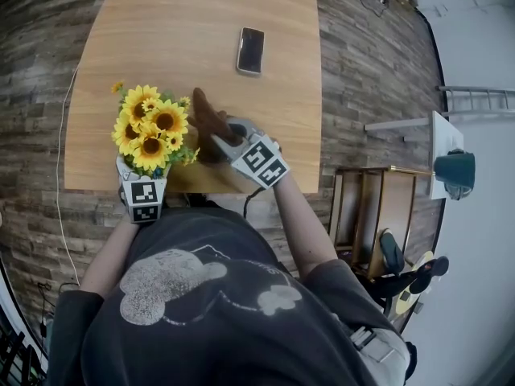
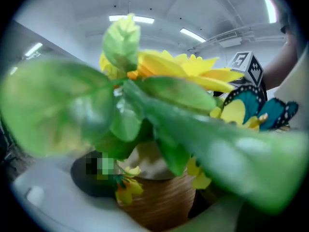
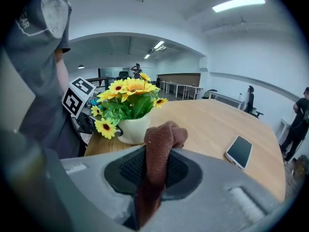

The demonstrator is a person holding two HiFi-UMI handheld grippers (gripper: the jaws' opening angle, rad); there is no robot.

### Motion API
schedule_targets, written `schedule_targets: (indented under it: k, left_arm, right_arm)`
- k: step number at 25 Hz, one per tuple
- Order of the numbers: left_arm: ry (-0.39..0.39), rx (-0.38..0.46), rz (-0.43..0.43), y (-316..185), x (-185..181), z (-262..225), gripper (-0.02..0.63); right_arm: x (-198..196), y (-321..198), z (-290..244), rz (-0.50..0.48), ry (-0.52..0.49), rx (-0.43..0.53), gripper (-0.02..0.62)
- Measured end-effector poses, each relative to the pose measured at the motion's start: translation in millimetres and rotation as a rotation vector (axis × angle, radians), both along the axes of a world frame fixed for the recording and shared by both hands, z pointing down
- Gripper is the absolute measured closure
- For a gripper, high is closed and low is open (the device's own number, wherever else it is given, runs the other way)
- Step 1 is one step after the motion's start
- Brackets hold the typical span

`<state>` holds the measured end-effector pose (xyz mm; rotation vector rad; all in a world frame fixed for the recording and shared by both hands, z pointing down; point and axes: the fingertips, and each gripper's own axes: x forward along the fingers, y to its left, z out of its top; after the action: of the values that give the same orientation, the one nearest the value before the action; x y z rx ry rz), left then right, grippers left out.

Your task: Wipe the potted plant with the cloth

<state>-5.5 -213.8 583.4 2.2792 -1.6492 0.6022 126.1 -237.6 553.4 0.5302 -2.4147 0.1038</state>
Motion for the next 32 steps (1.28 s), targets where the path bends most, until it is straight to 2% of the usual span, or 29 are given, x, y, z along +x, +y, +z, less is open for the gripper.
schedule_targets:
  k: [4,8,15,21,26,32]
  left_arm:
    - [0.005,0.004,0.034,0.3,-1.3,0.8,0.091]
    - [-0.008,-0.015,0.091,1.9,-3.7,-0.9,0.092]
    - [0.011,0.001,0.263,3.3,-7.6,-1.4,0.095]
    - [0.006,0.006,0.395,4.1,-5.1,-3.0,0.095]
    - [-0.001,0.006,0.484,2.9,-1.2,-2.1,0.095]
    - [0.034,0.012,0.57,2.5,1.2,1.6,0.094]
  right_arm:
    - [-21.0,-12.4,2.9,-0.073,0.057,0.044,0.54]
    - [-42.5,-28.5,-1.0,-0.11,0.051,0.066,0.54]
    - [-75.0,-56.7,0.7,-0.177,0.078,0.079,0.54]
    - [-101.4,-53.3,12.7,-0.251,0.083,0.029,0.54]
    - [-104.2,-44.4,19.4,-0.231,0.027,-0.07,0.541]
    - [-87.7,-28.6,21.4,-0.185,-0.001,-0.132,0.542]
